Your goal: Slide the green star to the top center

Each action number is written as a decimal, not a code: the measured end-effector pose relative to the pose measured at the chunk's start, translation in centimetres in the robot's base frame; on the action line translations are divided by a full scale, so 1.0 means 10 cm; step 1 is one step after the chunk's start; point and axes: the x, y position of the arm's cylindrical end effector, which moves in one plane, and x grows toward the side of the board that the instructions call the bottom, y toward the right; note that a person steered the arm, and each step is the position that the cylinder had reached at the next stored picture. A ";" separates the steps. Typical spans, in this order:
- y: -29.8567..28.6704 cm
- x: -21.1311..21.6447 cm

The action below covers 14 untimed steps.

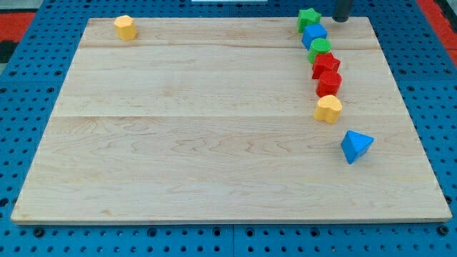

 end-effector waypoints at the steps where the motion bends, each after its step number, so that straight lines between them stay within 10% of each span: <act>1: -0.17 0.01; 3: -1.14 0.03; 14: -1.61 0.10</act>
